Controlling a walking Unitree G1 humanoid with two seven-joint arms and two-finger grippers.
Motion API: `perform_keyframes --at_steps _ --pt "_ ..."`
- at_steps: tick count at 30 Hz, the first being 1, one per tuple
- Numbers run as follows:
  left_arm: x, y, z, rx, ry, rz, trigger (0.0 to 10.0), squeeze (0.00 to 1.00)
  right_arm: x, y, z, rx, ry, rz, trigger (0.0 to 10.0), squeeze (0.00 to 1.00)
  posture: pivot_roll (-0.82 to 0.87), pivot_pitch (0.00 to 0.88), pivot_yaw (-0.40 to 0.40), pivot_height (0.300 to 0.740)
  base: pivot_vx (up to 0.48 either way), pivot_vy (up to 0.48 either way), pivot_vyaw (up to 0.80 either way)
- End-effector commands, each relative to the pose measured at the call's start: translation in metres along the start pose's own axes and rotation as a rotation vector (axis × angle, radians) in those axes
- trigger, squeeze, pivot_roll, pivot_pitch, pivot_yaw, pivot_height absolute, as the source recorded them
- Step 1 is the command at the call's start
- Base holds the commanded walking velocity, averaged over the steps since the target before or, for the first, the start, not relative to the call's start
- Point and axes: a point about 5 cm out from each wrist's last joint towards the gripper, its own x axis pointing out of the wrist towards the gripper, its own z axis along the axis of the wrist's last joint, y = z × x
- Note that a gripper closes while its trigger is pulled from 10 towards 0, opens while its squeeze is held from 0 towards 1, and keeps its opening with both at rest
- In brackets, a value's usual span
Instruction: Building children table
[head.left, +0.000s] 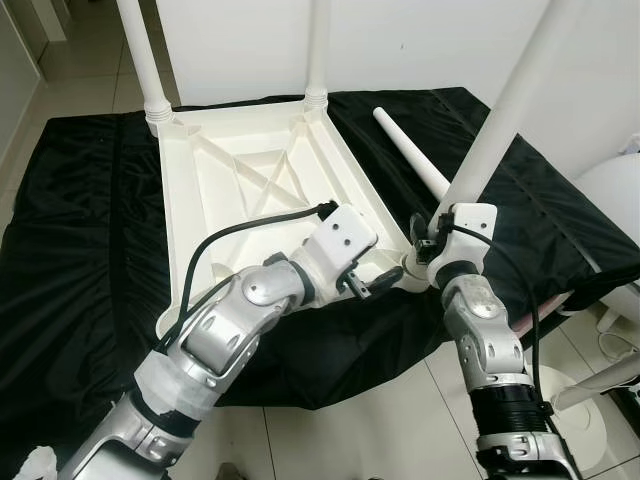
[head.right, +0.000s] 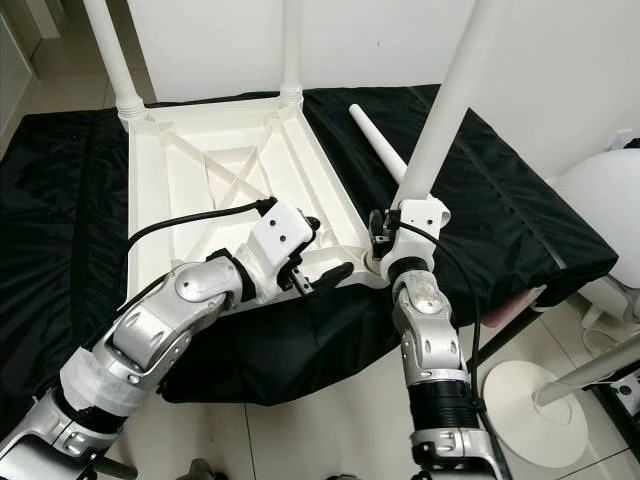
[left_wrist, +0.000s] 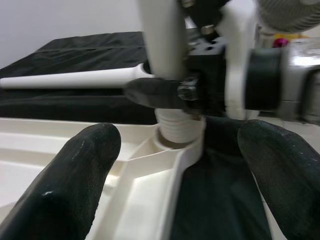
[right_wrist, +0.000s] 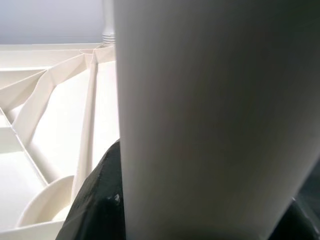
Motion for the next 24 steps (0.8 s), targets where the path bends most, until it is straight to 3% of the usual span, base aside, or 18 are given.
perform_keyframes --at_steps 1,10,17,24 --pt "-0.001 -0.007 -0.004 -0.013 0.018 -0.059 10.0 0.00 -0.002 -0.001 -0.013 -0.025 0.047 0.035 10.0 0.00 0.01 0.084 -0.005 0.740 0.000 0.000 0.00" --pt "-0.006 -0.012 -0.004 0.003 0.016 -0.099 10.0 0.00 -0.006 -0.006 -0.023 -0.092 0.055 0.105 10.0 0.00 0.01 0.078 -0.001 0.740 0.000 0.000 0.00" --pt "-0.006 -0.012 -0.003 -0.007 0.021 -0.099 10.0 0.00 -0.006 -0.004 -0.025 -0.090 0.043 0.142 10.0 0.00 0.01 0.078 -0.001 0.740 0.000 0.000 0.00" --pt "-0.006 -0.014 -0.002 -0.004 0.025 -0.119 10.0 0.00 -0.004 0.011 -0.026 -0.135 -0.002 0.241 10.0 0.00 0.01 0.073 0.006 0.740 0.000 0.000 0.00"
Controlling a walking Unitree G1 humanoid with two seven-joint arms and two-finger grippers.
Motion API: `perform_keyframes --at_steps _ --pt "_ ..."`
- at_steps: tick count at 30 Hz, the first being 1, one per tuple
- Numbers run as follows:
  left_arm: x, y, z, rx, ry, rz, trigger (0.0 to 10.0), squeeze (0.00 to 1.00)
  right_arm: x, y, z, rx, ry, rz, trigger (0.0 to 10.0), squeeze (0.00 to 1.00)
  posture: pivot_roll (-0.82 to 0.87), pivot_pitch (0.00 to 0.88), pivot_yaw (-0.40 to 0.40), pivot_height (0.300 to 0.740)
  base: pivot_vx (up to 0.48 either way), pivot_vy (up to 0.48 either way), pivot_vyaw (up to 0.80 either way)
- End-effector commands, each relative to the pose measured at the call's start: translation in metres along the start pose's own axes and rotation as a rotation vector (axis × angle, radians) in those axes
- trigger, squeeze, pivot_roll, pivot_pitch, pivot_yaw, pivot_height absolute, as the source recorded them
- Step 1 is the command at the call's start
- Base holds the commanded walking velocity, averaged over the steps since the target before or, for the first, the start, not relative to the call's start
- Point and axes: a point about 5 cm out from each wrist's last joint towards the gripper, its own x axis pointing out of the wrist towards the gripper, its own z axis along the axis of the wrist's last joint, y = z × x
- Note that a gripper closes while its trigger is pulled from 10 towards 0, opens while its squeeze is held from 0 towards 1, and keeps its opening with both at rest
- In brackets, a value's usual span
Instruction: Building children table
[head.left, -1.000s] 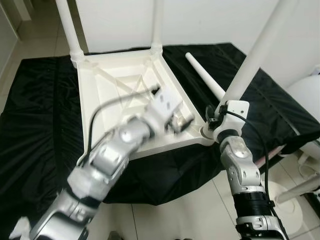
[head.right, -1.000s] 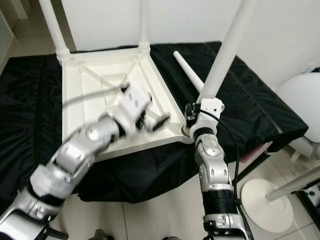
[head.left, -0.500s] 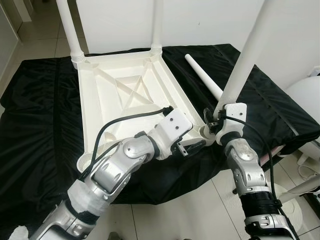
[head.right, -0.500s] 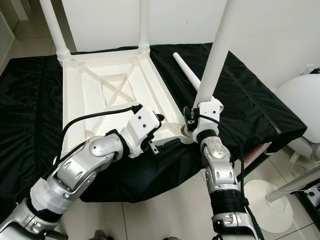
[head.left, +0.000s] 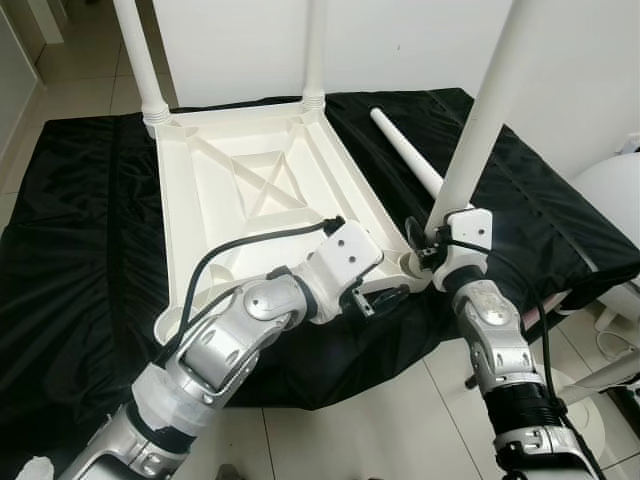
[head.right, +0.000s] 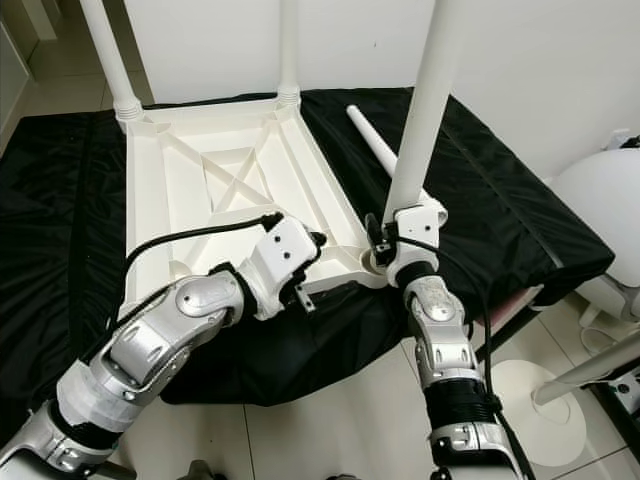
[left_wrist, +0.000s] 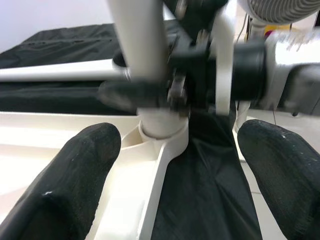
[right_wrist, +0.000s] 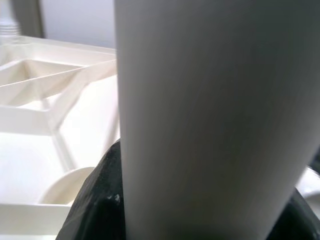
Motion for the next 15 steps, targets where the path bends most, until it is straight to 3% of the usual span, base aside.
perform_keyframes --at_steps 1,15 --pt "0.000 -0.007 0.002 0.002 0.003 -0.107 10.0 0.00 -0.006 0.005 -0.017 -0.003 0.074 0.034 10.0 0.00 0.01 0.073 0.006 0.740 0.000 0.000 0.00" --pt "-0.002 -0.005 0.004 -0.002 0.007 -0.101 10.0 0.00 -0.014 0.016 -0.033 -0.029 0.087 0.140 10.0 0.00 0.02 0.084 0.009 0.740 0.000 0.000 0.00"
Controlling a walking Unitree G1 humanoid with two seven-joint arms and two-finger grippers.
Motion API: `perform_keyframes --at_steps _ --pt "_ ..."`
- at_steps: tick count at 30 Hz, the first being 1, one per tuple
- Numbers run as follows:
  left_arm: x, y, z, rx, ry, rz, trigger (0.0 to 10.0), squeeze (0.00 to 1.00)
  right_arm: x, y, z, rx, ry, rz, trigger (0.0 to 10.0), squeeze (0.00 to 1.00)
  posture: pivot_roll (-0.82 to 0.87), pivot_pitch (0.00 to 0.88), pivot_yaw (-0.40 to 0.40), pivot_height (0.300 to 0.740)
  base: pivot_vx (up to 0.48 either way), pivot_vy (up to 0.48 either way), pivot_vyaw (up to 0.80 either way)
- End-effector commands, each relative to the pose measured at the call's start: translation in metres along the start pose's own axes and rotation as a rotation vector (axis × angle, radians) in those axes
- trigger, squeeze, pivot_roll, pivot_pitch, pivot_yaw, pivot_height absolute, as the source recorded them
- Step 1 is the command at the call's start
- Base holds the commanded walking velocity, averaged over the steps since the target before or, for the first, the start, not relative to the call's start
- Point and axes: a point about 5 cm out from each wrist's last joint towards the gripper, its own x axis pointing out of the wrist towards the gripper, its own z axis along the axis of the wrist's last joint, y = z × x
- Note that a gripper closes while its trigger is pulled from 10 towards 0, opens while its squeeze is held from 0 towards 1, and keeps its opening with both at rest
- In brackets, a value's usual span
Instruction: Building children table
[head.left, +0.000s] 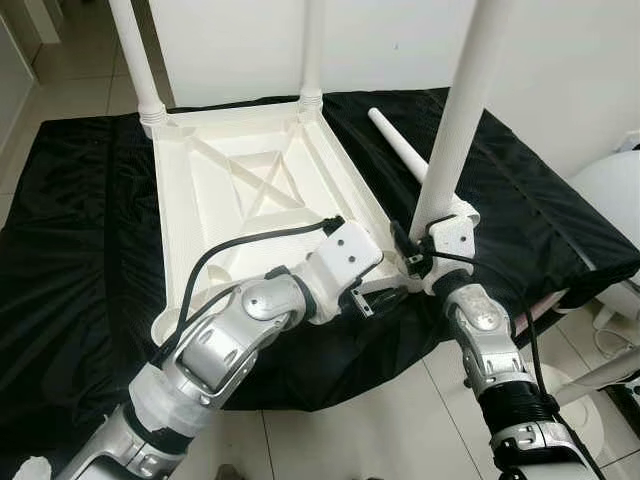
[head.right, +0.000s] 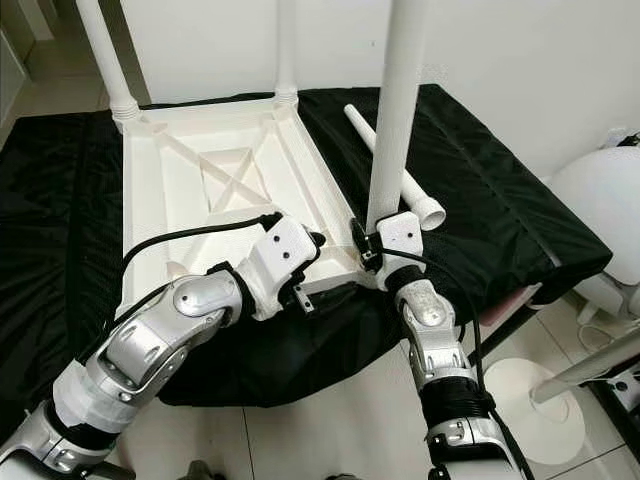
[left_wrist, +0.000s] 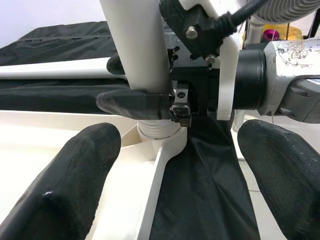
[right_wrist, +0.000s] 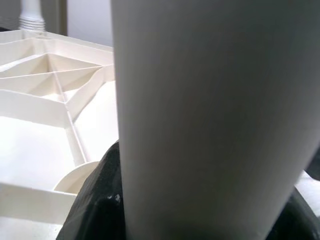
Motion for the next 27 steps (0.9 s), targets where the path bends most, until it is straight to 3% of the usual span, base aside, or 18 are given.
perform_keyframes --at_steps 1,5,14,27 --pt "-0.001 -0.004 0.004 0.006 -0.007 -0.095 10.0 0.00 -0.012 0.014 -0.025 0.033 0.100 0.079 10.0 0.00 0.02 0.084 0.009 0.740 0.000 0.000 0.00" --pt "-0.001 -0.004 0.005 0.001 -0.008 -0.093 10.0 0.00 -0.016 0.014 -0.028 0.082 0.089 0.103 10.0 0.00 0.02 0.086 0.013 0.740 0.000 0.000 0.00" --pt "0.000 -0.004 0.008 -0.001 -0.017 -0.097 10.0 0.00 -0.007 0.008 -0.034 0.259 0.158 0.028 10.0 0.00 0.02 0.091 0.012 0.740 0.000 0.000 0.00" --pt "0.000 -0.004 0.010 -0.011 -0.024 -0.091 10.0 0.00 0.003 0.003 -0.038 0.294 0.230 0.015 10.0 0.00 0.02 0.095 0.007 0.740 0.000 0.000 0.00"
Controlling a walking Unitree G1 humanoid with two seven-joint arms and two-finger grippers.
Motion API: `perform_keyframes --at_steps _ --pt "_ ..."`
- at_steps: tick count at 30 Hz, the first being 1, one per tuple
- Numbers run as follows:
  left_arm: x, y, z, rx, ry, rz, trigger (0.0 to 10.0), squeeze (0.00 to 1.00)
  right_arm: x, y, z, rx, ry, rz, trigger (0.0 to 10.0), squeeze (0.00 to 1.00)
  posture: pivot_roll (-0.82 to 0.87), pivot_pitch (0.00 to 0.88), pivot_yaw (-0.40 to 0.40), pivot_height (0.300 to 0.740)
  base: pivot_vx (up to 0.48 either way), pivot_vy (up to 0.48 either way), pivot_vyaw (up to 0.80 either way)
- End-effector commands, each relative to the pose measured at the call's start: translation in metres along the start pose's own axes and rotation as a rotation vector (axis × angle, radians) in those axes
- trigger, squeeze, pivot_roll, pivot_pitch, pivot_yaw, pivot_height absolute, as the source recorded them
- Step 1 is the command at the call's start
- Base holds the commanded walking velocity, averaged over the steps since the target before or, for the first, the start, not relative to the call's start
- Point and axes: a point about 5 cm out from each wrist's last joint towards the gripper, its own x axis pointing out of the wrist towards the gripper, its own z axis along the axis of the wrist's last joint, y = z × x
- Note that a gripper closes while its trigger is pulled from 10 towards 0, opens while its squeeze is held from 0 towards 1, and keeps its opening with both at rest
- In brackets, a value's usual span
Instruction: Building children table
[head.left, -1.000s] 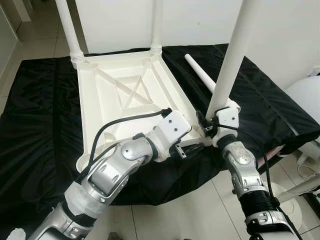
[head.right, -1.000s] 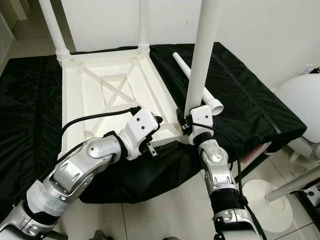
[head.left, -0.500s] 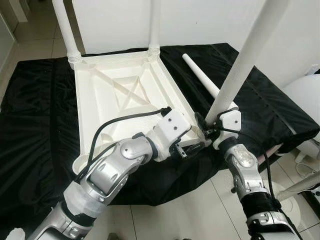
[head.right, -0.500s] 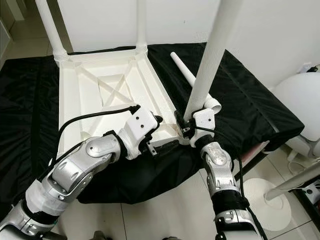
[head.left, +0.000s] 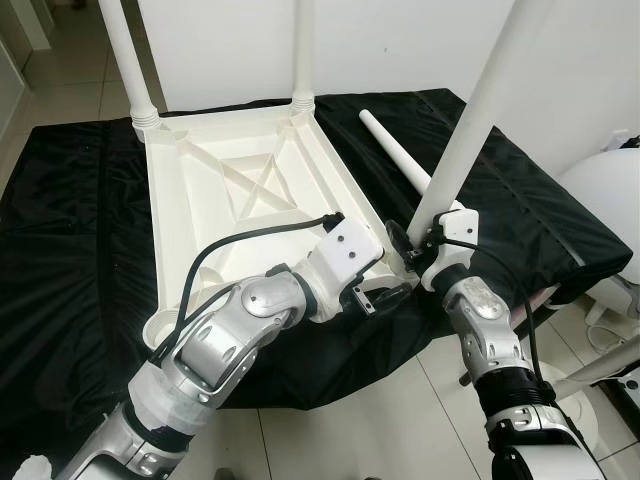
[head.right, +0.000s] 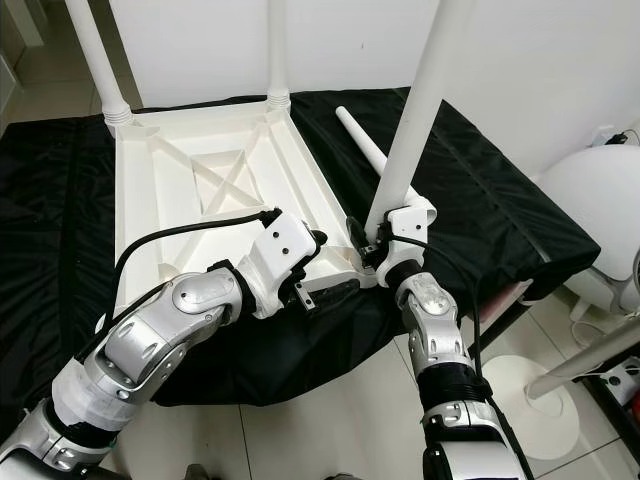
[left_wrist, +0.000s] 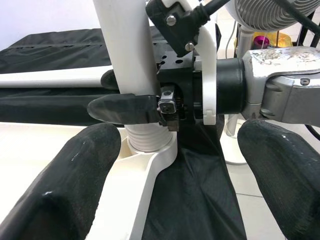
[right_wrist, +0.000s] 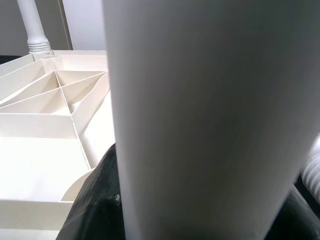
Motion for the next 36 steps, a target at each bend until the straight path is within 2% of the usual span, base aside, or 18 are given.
perform_keyframes --at_steps 1,7,13,15,16,17,19,21,22,23,24,32,36 --pt "0.000 -0.005 0.006 0.008 -0.011 -0.086 10.0 0.00 -0.008 0.003 -0.031 0.065 0.158 -0.006 10.0 0.00 0.02 0.095 0.007 0.740 0.000 0.000 0.00" --pt "0.000 -0.004 0.007 0.006 -0.013 -0.082 10.0 0.00 -0.006 0.002 -0.030 0.058 0.158 -0.015 10.0 0.00 0.02 0.096 0.002 0.740 0.000 0.000 0.00" --pt "0.000 -0.004 0.006 0.004 -0.011 -0.078 10.0 0.00 -0.006 0.006 -0.027 0.070 0.127 -0.077 10.0 0.00 0.02 0.095 -0.004 0.740 0.000 0.000 0.00" --pt "0.000 -0.005 0.005 0.004 -0.009 -0.078 10.0 0.00 -0.004 0.012 -0.024 0.100 0.084 -0.187 10.0 0.00 0.02 0.092 -0.004 0.740 0.000 0.000 0.00" --pt "0.000 -0.005 0.005 0.004 -0.009 -0.078 10.0 0.00 -0.004 0.012 -0.024 0.100 0.084 -0.187 10.0 0.00 0.02 0.092 -0.004 0.740 0.000 0.000 0.00" --pt "0.001 -0.005 0.005 0.003 -0.009 -0.079 10.0 0.00 -0.003 0.014 -0.023 0.131 0.072 -0.251 10.0 0.00 0.02 0.092 -0.007 0.740 0.000 0.000 0.00" --pt "0.001 -0.005 0.005 0.003 -0.009 -0.079 10.0 0.00 -0.003 0.014 -0.023 0.131 0.072 -0.251 10.0 0.00 0.02 0.092 -0.007 0.740 0.000 0.000 0.00" --pt "0.001 -0.005 0.005 0.002 -0.009 -0.081 10.0 0.00 0.000 0.019 -0.019 0.169 0.047 -0.372 10.0 0.00 0.01 0.089 -0.009 0.740 0.000 0.000 0.00" --pt "0.001 -0.005 0.005 0.002 -0.009 -0.081 10.0 0.00 0.000 0.019 -0.019 0.169 0.047 -0.372 10.0 0.00 0.01 0.089 -0.009 0.740 0.000 0.000 0.00" --pt "0.002 -0.006 0.005 0.001 -0.012 -0.082 10.0 0.00 0.003 0.024 -0.014 0.213 0.009 -0.503 10.0 0.00 0.02 0.080 -0.014 0.740 0.000 0.000 0.00" --pt "0.002 -0.006 0.006 0.000 -0.014 -0.084 10.0 0.00 0.004 0.028 -0.009 0.237 -0.024 -0.563 10.0 0.00 0.02 0.080 -0.014 0.740 0.000 0.000 0.00" --pt "0.003 -0.007 0.005 -0.002 -0.015 -0.087 10.0 0.00 0.007 0.035 -0.003 0.248 -0.062 -0.553 10.0 0.00 0.01 0.066 -0.017 0.740 0.000 0.000 0.00" --pt "0.004 -0.008 0.005 -0.001 -0.016 -0.087 10.0 0.00 0.008 0.040 0.005 0.224 -0.106 -0.526 10.0 0.00 0.02 0.058 -0.019 0.740 0.000 0.000 0.00"
